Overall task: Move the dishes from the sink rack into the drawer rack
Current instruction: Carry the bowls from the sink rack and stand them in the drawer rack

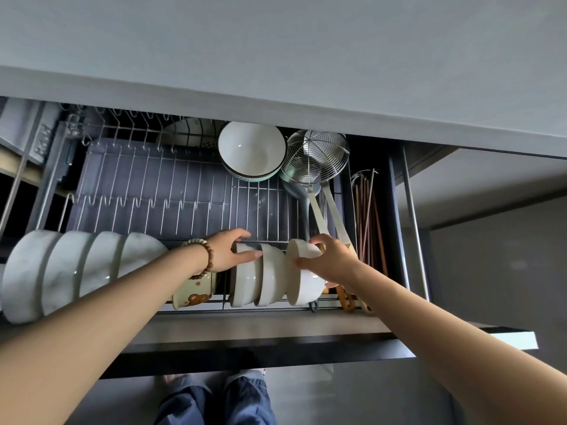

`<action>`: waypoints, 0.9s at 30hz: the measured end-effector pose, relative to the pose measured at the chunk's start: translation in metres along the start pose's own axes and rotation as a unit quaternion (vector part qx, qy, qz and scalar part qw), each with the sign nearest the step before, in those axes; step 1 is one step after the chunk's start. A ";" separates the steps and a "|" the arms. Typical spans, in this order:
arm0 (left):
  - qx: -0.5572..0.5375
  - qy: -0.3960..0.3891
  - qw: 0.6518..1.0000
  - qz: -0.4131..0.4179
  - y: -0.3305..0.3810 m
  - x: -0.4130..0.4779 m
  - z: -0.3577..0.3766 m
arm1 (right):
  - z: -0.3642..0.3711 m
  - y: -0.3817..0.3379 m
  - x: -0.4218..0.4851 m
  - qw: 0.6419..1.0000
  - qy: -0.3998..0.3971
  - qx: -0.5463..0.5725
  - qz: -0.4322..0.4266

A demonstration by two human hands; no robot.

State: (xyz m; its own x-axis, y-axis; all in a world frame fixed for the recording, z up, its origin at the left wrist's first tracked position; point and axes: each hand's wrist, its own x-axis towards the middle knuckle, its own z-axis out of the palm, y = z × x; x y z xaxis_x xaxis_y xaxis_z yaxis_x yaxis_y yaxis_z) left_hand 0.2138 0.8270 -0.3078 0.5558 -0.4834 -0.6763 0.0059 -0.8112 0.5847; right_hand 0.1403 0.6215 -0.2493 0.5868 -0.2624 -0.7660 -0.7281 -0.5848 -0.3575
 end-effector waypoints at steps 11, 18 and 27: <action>-0.246 -0.098 0.947 -0.180 0.003 -0.013 -0.010 | -0.028 -0.006 -0.004 0.999 -0.003 -0.011 -0.043; -0.364 -0.075 0.910 -0.187 0.007 -0.020 -0.005 | -0.029 -0.008 -0.007 0.999 -0.013 0.004 -0.045; -0.399 -0.114 0.893 -0.173 -0.012 -0.038 -0.028 | -0.030 -0.012 -0.010 0.999 -0.007 0.005 -0.047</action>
State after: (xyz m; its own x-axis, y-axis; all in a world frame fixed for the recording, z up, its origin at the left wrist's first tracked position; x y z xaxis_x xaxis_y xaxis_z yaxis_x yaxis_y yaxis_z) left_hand 0.2153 0.8642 -0.2764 0.2227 -0.3767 -0.8991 0.7854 -0.4771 0.3945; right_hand 0.1545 0.6080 -0.2214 0.6472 -0.1961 -0.7367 -0.6740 -0.5988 -0.4327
